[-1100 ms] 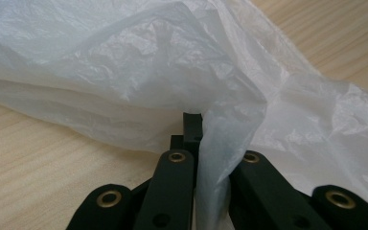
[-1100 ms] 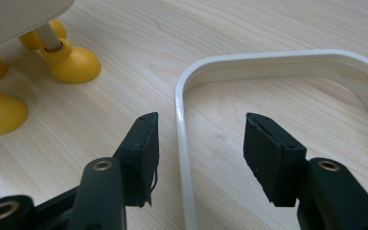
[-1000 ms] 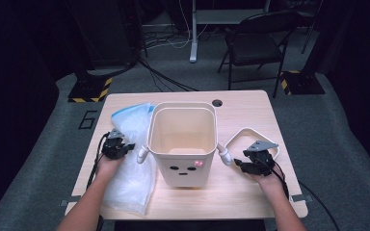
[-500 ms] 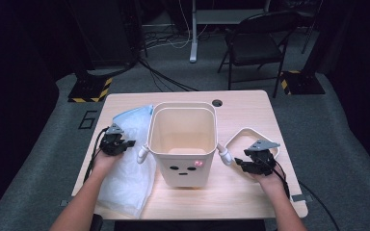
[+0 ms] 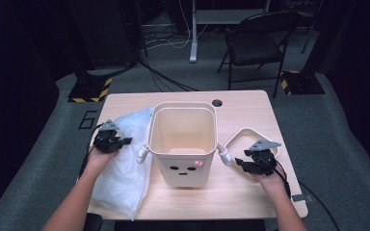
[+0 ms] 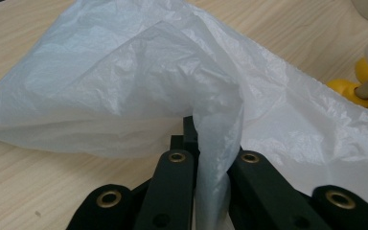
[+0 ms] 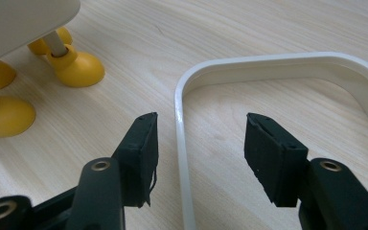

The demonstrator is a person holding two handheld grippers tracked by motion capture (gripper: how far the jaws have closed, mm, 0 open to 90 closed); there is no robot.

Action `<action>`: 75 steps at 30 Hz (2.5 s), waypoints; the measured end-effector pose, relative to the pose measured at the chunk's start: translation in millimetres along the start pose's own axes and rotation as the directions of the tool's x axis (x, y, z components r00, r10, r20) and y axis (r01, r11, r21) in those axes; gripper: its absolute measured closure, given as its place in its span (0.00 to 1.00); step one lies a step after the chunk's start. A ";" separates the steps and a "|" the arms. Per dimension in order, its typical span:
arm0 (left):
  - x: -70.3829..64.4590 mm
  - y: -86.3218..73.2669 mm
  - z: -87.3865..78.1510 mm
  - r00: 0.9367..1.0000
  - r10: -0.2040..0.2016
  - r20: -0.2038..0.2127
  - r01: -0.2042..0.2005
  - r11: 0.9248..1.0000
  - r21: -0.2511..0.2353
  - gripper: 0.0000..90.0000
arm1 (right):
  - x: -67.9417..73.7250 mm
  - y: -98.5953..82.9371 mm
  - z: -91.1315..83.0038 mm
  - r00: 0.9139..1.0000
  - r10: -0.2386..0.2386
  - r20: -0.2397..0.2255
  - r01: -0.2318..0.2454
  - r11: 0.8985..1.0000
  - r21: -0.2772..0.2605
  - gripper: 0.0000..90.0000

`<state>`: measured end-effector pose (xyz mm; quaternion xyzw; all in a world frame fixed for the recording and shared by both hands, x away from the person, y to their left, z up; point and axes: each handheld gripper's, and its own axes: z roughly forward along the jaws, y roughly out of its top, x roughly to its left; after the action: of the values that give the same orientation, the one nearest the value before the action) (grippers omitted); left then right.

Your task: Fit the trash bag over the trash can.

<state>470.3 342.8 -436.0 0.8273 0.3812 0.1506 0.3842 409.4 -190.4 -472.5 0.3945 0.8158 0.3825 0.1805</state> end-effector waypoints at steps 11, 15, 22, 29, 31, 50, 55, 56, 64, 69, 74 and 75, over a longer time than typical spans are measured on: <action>-10.4 24.4 -29.5 0.998 0.058 0.016 -0.058 0.998 -0.014 0.99 | -0.3 -0.5 -2.1 1.000 -0.010 0.004 0.010 1.000 -0.007 0.50; -14.3 35.5 -41.5 0.996 0.081 0.023 -0.080 0.996 -0.029 0.99 | -0.2 -0.3 -2.7 1.000 -0.008 0.006 0.008 1.000 -0.010 0.50; -19.4 52.7 -58.8 0.994 0.107 0.034 -0.105 0.993 -0.054 0.99 | 0.8 0.1 -2.7 1.000 -0.015 0.009 0.016 1.000 -0.011 0.50; -21.7 63.8 -66.7 0.991 0.126 0.035 -0.124 0.990 -0.062 0.99 | 2.1 0.6 -3.2 1.000 -0.023 0.009 0.023 1.000 -0.015 0.50; -22.1 67.2 -68.3 0.991 0.130 0.034 -0.127 0.990 -0.065 0.99 | 2.5 0.9 -3.2 1.000 -0.023 0.009 0.023 1.000 -0.015 0.51; -25.1 97.5 -98.1 0.987 0.155 0.041 -0.150 0.983 -0.109 0.99 | 3.2 2.1 -5.5 0.997 -0.039 -0.062 0.037 0.999 -0.025 0.54; -25.5 107.2 -110.0 0.986 0.166 0.029 -0.161 0.979 -0.122 0.99 | 3.7 2.4 -5.3 0.998 -0.041 -0.055 0.040 0.999 -0.025 0.52; -25.2 109.4 -112.3 0.986 0.166 0.028 -0.161 0.979 -0.127 0.99 | 3.6 2.4 -5.2 0.998 -0.042 -0.055 0.040 0.999 -0.024 0.52; -25.2 126.2 -127.4 0.985 0.173 0.019 -0.168 0.974 -0.151 0.99 | 2.7 2.2 -5.8 0.998 -0.038 -0.052 0.037 0.999 -0.027 0.52; -26.1 135.9 -132.2 0.984 0.173 0.032 -0.165 0.972 -0.168 0.99 | 2.8 2.2 -6.1 0.998 -0.038 -0.053 0.037 0.999 -0.029 0.52; -29.8 146.6 -138.1 0.981 0.192 0.035 -0.183 0.968 -0.173 0.99 | 2.4 2.1 -6.0 0.998 -0.035 -0.054 0.033 0.999 -0.030 0.52; -30.5 148.8 -139.6 0.980 0.195 0.036 -0.185 0.967 -0.176 0.99 | 2.2 2.2 -6.1 0.998 -0.034 -0.055 0.032 0.999 -0.030 0.52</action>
<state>451.0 331.1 -230.9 0.8275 0.2754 0.1969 0.4480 405.5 -190.8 -466.9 0.3676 0.8211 0.4023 0.1697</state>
